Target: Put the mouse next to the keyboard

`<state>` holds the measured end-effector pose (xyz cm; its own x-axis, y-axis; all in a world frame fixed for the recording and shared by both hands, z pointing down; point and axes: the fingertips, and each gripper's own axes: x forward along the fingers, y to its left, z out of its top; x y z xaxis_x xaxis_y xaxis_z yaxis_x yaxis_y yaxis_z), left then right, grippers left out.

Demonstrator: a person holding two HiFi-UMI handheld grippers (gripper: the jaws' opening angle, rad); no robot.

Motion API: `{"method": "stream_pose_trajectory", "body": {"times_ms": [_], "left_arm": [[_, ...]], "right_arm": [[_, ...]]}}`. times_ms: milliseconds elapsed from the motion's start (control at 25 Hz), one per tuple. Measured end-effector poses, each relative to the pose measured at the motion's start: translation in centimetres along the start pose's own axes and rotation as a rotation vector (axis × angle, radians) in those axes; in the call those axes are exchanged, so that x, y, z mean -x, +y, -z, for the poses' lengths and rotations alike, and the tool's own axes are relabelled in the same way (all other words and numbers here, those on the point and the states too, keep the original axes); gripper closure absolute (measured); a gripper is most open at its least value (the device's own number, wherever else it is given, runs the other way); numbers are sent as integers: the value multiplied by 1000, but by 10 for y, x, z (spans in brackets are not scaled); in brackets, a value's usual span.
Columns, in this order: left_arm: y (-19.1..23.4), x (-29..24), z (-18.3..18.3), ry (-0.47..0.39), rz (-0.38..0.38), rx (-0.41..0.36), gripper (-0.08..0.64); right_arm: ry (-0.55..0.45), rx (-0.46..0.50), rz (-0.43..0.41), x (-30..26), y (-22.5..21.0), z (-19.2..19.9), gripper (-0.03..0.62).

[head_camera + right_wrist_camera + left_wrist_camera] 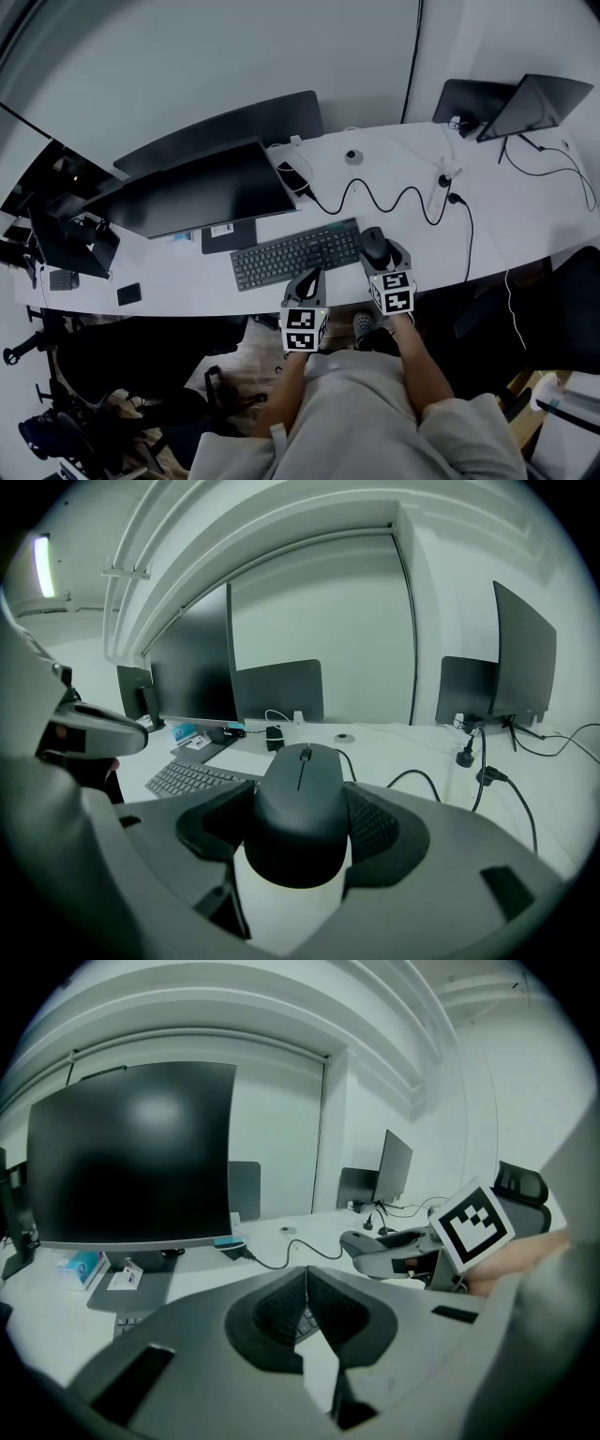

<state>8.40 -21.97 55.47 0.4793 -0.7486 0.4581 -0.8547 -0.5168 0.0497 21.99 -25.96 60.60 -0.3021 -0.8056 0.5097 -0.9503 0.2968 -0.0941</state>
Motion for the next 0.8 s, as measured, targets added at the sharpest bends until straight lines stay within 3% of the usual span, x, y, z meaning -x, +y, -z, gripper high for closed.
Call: {"method": "stream_pose_trajectory", "body": {"times_ms": [360, 600, 800], "left_arm": [[-13, -20, 6, 2, -52, 54, 537], [-8, -20, 18, 28, -105, 111, 536], [-8, -11, 39, 67, -138, 152, 537]], "right_arm": [[53, 19, -11, -16, -41, 20, 288], [137, 82, 2, -31, -56, 50, 288], [206, 59, -6, -44, -57, 77, 288]]}}
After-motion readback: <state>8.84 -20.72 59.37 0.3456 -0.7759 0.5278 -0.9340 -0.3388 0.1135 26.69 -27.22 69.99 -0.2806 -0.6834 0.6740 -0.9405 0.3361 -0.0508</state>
